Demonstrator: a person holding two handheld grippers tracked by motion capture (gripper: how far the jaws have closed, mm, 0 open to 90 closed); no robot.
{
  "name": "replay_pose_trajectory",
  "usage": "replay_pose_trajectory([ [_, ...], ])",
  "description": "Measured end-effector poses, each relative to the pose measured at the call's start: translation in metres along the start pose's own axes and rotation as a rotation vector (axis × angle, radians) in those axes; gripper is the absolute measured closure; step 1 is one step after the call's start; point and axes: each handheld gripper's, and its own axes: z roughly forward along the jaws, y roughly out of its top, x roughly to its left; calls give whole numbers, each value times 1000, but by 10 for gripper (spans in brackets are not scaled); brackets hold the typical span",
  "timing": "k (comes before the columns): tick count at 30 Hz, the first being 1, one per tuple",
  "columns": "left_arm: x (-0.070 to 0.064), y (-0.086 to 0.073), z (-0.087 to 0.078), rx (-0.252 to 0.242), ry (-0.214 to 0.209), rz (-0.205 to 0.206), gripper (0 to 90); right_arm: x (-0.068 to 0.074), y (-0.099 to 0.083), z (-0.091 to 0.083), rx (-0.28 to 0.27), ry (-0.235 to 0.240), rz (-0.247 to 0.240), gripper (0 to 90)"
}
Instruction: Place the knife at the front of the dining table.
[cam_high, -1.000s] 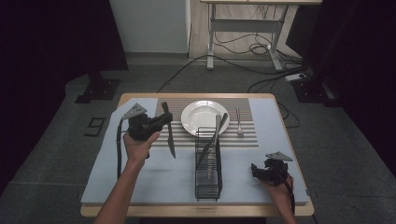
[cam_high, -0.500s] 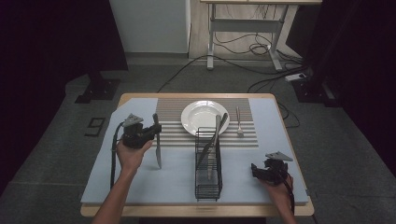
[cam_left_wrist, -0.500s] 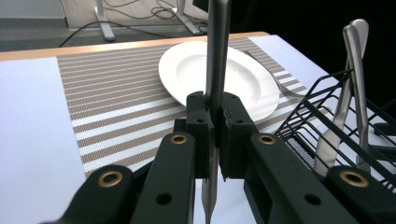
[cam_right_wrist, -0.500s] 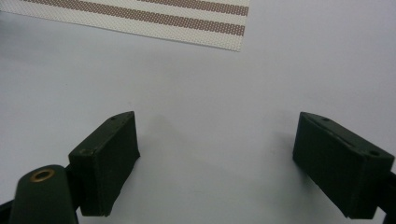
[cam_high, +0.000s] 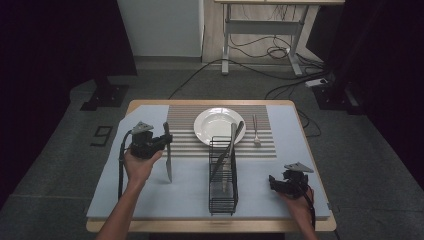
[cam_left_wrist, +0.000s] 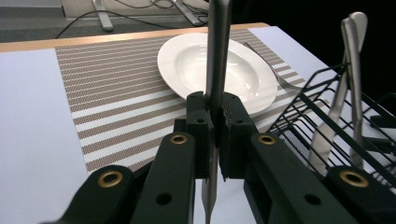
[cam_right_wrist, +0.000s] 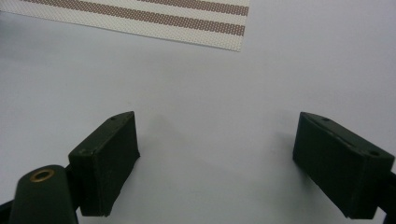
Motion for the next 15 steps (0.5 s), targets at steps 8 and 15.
replay_pose_trajectory([
  [8, 2, 0, 2, 17, -2, -8, 838, 0, 0, 0, -2, -1, -1, 137],
  [15, 11, 2, 18, 39, 13, -41, 837, 0, 0, 0, -2, 0, 0, 136],
])
